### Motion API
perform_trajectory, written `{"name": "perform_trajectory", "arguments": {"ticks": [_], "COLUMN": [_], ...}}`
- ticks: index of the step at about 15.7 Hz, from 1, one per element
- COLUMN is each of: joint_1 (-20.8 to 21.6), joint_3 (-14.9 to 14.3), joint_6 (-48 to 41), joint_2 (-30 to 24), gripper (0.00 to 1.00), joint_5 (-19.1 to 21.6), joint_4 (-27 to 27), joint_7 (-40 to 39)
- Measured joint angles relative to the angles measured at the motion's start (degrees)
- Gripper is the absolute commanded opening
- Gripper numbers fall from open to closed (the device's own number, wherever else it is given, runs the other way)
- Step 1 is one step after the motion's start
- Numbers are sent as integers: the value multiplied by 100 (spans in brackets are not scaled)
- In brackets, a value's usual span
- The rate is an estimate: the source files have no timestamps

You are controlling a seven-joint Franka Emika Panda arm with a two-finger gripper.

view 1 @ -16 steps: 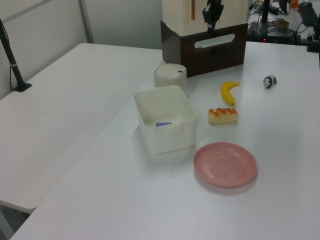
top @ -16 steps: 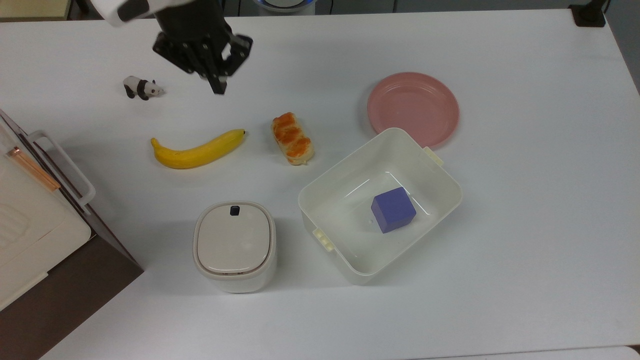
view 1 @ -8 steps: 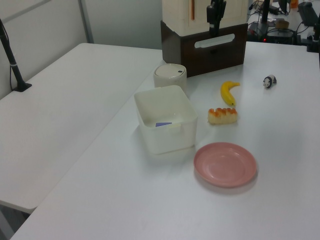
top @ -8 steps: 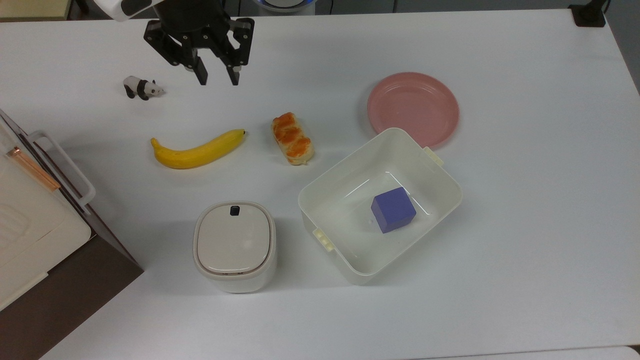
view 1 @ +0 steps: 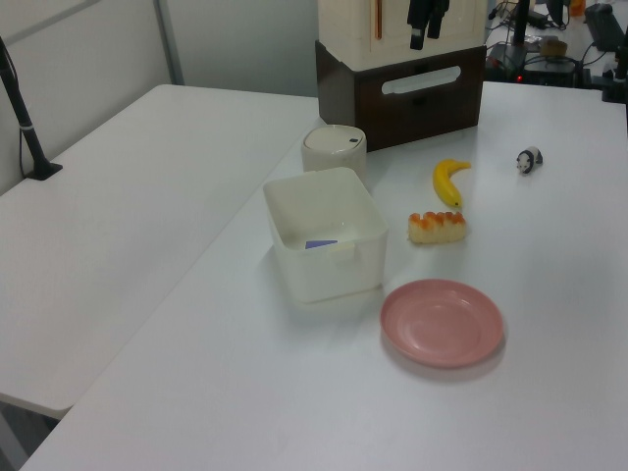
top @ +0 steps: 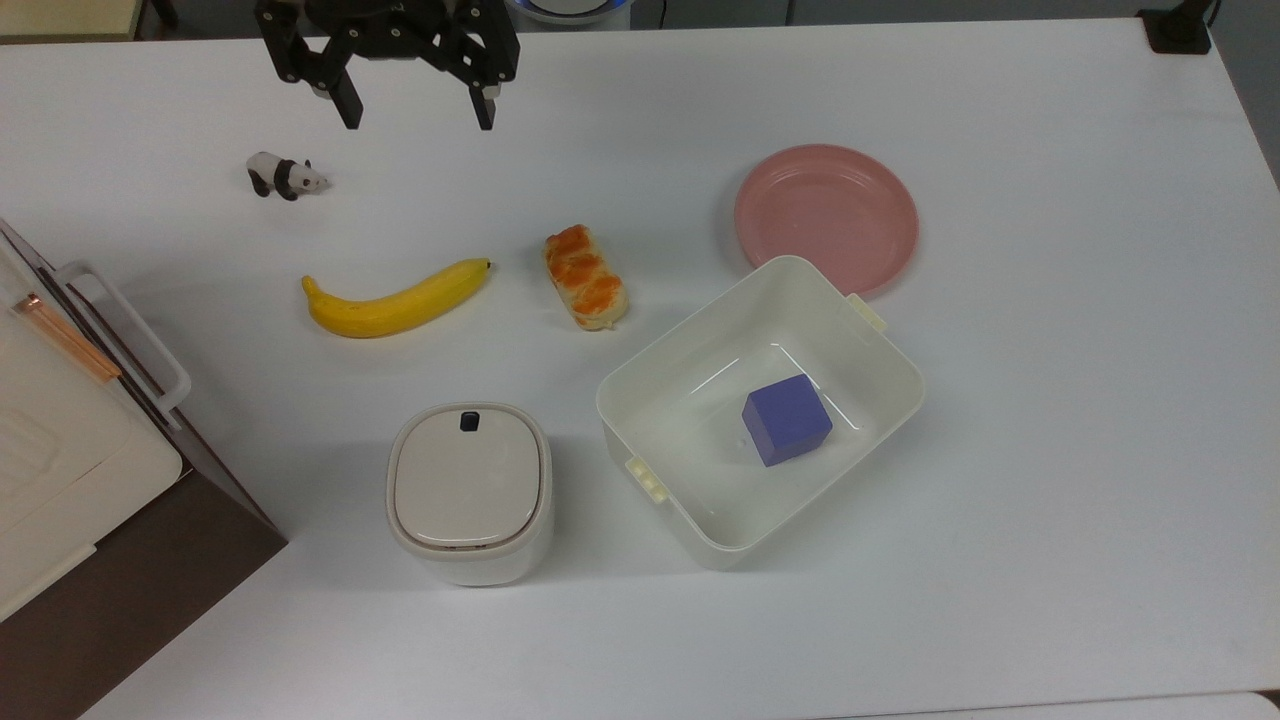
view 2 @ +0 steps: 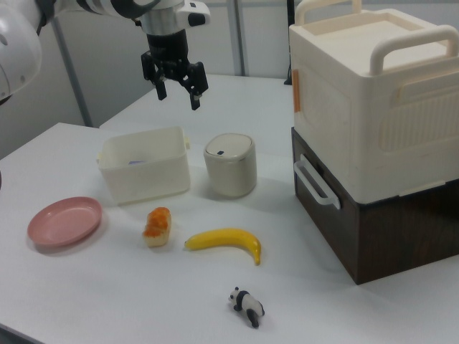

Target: Close the trash can

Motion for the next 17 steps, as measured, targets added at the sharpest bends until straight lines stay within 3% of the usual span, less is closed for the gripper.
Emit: {"name": "perform_trajectory", "arguments": {"ticks": [17], "joint_1": [18], "joint_3": [-52], "joint_6": [-73], "joint_2": [-234], "gripper": [100], "joint_5": [-2], "joint_4": [-160], "joint_7": [1]}}
